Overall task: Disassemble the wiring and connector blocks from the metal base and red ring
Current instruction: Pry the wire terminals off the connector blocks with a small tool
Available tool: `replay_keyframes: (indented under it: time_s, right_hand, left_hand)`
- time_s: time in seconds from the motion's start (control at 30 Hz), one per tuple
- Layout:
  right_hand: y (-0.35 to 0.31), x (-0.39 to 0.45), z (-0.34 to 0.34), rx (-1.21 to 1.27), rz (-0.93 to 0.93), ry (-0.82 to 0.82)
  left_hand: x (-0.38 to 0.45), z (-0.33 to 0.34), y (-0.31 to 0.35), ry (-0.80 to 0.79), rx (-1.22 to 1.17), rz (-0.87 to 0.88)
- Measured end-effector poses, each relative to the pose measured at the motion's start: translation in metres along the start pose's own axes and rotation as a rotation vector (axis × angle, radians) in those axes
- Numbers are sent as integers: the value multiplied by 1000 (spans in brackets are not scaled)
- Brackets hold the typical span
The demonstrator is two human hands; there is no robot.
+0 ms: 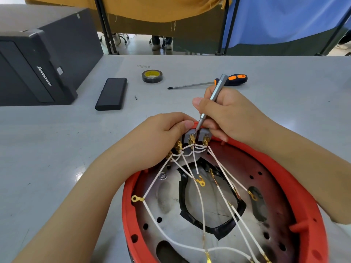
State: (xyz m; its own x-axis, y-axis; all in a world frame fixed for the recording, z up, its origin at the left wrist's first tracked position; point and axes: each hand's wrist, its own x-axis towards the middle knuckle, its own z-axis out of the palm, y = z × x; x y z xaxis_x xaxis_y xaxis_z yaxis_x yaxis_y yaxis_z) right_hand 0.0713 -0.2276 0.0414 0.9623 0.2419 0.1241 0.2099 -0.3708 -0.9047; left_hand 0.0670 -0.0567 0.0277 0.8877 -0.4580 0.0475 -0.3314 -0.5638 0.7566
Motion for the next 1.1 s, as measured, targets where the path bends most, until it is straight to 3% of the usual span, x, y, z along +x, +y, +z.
replay_keyframes:
  time_s: [0.4, 0.57, 0.8, 0.93, 1.1]
  right_hand:
    - [-1, -3, 1, 57, 30, -20]
    - [2, -4, 2, 97, -39, 98]
    - [6, -3, 4, -86, -98, 121]
    - [1, 1, 3, -120, -58, 86]
    - [-8, 11, 4, -339, -6, 47]
  left_hand:
    - [1, 1, 0, 5, 2, 4]
    - [1, 1, 0, 6, 3, 9]
    - [1, 0, 1, 7, 8, 11]
    - [1, 1, 1, 1, 24, 12]
    - [1, 0, 1, 10, 21, 25]
